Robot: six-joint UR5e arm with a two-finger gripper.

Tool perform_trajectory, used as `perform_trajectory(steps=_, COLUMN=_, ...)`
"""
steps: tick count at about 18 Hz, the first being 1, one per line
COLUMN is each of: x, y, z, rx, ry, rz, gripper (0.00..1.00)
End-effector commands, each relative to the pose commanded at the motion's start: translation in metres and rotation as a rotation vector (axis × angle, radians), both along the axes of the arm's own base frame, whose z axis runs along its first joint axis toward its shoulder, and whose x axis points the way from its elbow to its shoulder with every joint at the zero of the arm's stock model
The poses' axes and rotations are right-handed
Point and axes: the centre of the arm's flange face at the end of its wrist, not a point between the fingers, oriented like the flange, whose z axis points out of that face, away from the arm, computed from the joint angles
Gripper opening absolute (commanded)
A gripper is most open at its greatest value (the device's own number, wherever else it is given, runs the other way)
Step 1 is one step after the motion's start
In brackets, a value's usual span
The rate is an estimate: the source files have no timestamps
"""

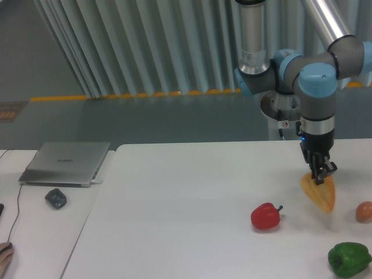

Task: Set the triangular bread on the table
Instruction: 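Lower the bread onto the table and open the gripper, then raise the open gripper away from the placed bread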

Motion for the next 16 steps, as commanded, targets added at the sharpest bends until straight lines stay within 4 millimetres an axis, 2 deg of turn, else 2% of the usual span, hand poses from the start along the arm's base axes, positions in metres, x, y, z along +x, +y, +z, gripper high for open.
perform_trajectory(steps=1, x=0.002, y=0.001, z=0.000, rx=0.000, ry=0.000, rz=-0.005, gripper=0.97)
perform_trajectory(steps=2, x=0.004, y=0.003, z=0.001, rx=0.001, ry=0.002, rz=-0.014, gripper=1.00)
perform_trajectory(steps=5, x=0.003, y=0.004, z=0.004, rx=0.001, ry=0.009, rz=-0.022, gripper=1.00)
perform_trajectory(steps=8, x=-0.009, y=0.001, z=0.009, rx=0.000, ry=0.026, rz=-0.004, gripper=1.00)
perform_trajectory(steps=9, x=-0.024, y=0.004, z=0.017, rx=0.005, ry=0.037, rz=0.009, gripper=1.00)
perform_trajectory(steps=12, x=-0.049, y=-0.001, z=0.030, rx=-0.003, ry=0.034, rz=0.008, gripper=1.00)
perform_trajectory(steps=15, x=-0.078, y=0.001, z=0.049, rx=-0.021, ry=0.040, rz=-0.092, gripper=1.00)
perform_trajectory(steps=16, x=-0.095, y=0.002, z=0.052, rx=-0.031, ry=0.045, rz=-0.149, gripper=1.00)
